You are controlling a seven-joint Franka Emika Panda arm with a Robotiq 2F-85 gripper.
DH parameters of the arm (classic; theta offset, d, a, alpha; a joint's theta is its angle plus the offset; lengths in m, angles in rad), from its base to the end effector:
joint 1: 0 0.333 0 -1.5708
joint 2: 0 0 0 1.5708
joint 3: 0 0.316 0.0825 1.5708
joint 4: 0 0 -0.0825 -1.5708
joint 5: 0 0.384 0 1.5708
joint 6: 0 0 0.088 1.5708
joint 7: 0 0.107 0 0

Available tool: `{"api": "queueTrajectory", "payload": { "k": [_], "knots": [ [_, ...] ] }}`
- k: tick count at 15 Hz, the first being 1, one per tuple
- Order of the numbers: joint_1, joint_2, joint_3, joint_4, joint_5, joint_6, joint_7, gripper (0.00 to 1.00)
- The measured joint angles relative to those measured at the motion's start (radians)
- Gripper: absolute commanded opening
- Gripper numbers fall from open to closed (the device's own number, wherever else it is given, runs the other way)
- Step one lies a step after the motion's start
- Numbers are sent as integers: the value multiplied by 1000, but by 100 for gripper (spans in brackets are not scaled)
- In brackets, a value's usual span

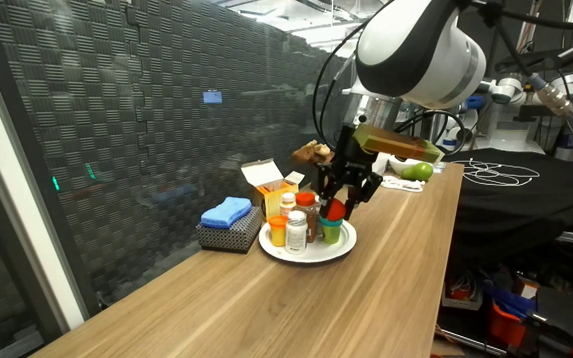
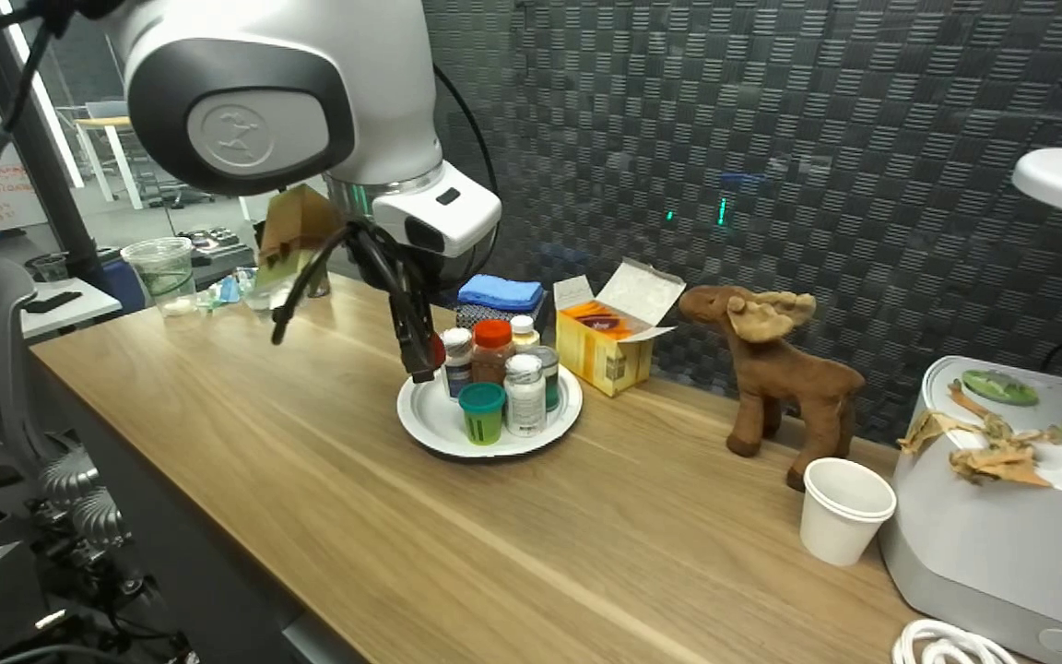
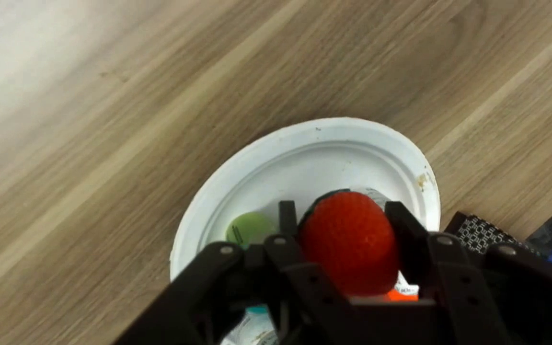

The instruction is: Put all the containers on the white plate

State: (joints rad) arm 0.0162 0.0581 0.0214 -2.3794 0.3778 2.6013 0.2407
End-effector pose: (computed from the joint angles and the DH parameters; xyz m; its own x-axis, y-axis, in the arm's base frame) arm 0.5153 0.0119 0.3122 0.8656 -0.4967 0.0628 -0.4658 -0.8450 -0.2625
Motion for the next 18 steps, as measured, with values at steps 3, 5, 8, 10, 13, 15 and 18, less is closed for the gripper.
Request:
{"api": "queueTrajectory", "payload": {
  "k": [3,5,8,10,13,15,18],
  "knots": [
    [2,16,4,3,-20,-40,-18,24],
    [4,35,5,11,-36,-56,-22,24],
    [5,80,6,47,-45,-81,-28,24],
    [5,118,6,85,-49,-95,-28,24],
    [6,167,6,142,-62,-112,-28,32],
    [6,194,6,173,-77,-126,-27,75],
    [7,213,6,198,-98,-160,-27,95]
  ]
}}
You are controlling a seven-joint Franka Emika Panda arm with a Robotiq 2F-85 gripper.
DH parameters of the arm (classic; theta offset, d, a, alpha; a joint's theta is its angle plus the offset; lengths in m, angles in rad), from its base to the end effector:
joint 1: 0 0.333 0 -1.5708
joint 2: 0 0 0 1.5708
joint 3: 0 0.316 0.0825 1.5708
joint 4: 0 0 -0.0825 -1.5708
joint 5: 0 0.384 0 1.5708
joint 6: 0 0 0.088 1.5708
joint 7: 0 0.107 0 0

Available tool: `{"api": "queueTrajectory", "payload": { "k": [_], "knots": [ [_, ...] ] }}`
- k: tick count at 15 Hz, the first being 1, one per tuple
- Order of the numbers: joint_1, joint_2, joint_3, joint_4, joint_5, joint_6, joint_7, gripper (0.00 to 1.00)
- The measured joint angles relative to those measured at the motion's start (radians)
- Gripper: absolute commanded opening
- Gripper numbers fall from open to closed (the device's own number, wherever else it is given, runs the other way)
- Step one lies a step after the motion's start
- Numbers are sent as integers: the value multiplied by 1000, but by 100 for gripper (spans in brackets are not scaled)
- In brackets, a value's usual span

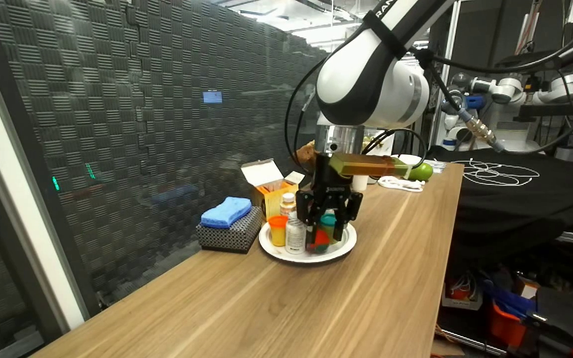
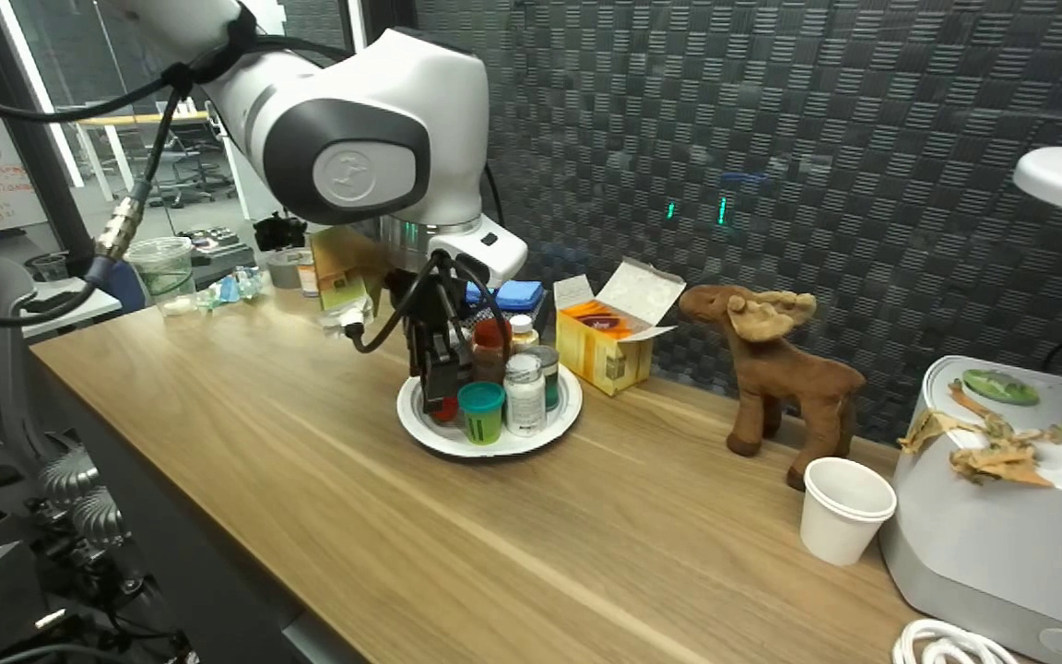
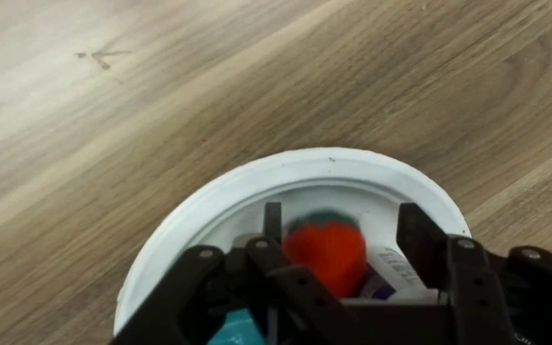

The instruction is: Put all the containers on the white plate

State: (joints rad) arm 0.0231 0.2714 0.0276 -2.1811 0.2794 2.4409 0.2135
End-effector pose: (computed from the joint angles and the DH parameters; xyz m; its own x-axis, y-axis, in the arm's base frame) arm 0.5581 0.0287 0.2635 0.9290 -0.3635 -0.0699 -0.3701 -0.9130 -0.1716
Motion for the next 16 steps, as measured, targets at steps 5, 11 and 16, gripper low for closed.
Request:
{"api": "queueTrajectory", "payload": {
  "k": [5,11,16],
  "knots": [
    [0,-34,0,-2,0,-30,-1,100],
    [-26,-236,-15,-12,17,-288,-10,100],
    [-53,-403,-62,-31,38,-552,-118,100]
  ]
}}
